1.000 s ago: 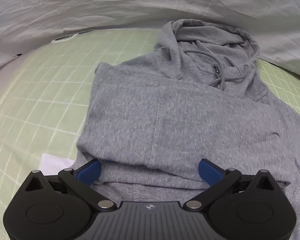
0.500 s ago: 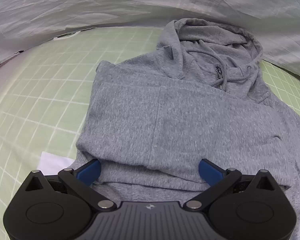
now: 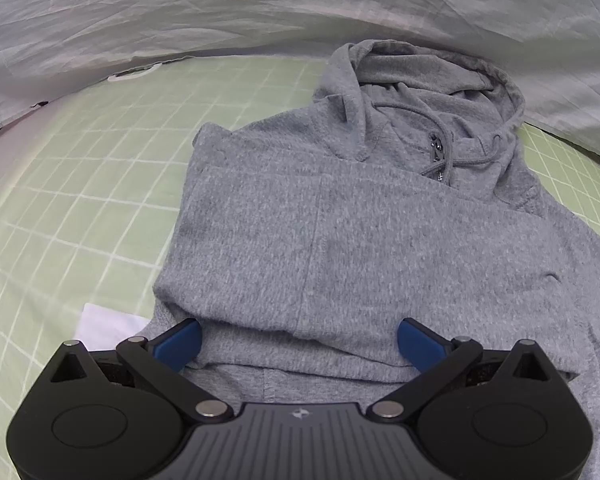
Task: Fold clothes
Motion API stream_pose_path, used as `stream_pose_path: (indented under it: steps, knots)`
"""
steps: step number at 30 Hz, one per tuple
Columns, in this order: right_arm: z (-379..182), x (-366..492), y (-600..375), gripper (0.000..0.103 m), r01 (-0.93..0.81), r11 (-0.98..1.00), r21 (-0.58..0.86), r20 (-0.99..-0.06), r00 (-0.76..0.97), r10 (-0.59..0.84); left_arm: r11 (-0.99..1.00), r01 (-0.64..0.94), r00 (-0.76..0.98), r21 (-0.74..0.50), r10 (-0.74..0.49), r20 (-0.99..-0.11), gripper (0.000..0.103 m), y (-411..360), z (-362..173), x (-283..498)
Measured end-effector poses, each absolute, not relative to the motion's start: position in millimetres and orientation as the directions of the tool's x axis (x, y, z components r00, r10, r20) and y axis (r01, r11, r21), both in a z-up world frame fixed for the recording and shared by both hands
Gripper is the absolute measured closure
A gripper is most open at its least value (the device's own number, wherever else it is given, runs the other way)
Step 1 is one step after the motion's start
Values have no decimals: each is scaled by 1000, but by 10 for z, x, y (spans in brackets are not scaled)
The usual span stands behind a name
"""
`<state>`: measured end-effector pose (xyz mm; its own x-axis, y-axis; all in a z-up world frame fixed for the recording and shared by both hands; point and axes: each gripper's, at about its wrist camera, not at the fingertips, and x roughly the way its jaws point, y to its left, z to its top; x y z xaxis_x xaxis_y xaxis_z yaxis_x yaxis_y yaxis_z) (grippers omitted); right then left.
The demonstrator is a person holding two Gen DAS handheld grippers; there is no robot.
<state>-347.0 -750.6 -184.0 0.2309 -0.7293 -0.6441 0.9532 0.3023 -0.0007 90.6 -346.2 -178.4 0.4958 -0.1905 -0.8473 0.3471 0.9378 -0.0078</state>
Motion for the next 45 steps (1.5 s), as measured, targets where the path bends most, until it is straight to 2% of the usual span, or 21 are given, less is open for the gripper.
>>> stream_pose_path:
  steps: [3,5,11,15,19,23,29,31,32,34,35,36,38,43,45]
  knots:
    - [-1809,-3383,-7404,92,953,301,31,-659,246,-711,940,341,520,-27,-212,-828,2,-3382,-1689,826]
    - [-1769,-3354,-7329,95,947,301,114,-678,295,-673,941,336,534,-46,-231,-813,2,-3314,-1616,760]
    - [-1636,-3031,-6951,96,847,400,350,-663,526,-533,937,346,572,-42,-246,-782,2,-3022,-1403,551]
    - [-1555,-2684,-6703,96,732,397,554,-608,681,-408,940,341,575,-31,-235,-784,2,-2742,-1311,500]
    - [-1451,-2213,-6395,96,619,425,660,-548,784,-291,942,332,572,-37,-233,-786,2,-2471,-1264,509]
    - [-1368,-1726,-6096,96,535,422,732,-500,842,-200,942,334,570,-43,-238,-787,2,-2269,-1249,584]
    - [-1169,-940,-5485,96,404,513,758,-451,892,-37,939,340,570,-50,-248,-783,2,-2100,-1245,737]
    - [-1185,-719,-5270,94,372,567,735,-463,886,19,943,326,564,-68,-251,-787,2,-2075,-1264,815]
    - [-1204,-630,-5192,85,365,593,717,-479,877,39,944,320,560,-80,-257,-788,2,-2074,-1275,857]
    - [-1256,-521,-5140,56,380,635,672,-528,848,51,944,314,555,-101,-269,-787,2,-2094,-1290,936]
    - [-1282,-467,-5114,34,386,656,649,-551,832,56,941,322,558,-102,-275,-783,2,-2133,-1289,967]
    - [-1295,-433,-5104,17,391,675,626,-568,821,52,938,332,561,-101,-282,-779,2,-2177,-1287,998]
    - [-1241,-490,-5186,0,417,720,556,-568,822,-37,932,348,560,-97,-289,-776,2,-2292,-1284,1068]
    - [-1134,-695,-5336,0,570,797,202,-616,706,-349,914,394,527,-101,-314,-790,2,-2596,-1297,1137]
    - [-1196,-881,-5406,0,625,766,152,-632,657,-411,896,432,499,-104,-333,-800,2,-2728,-1336,1091]
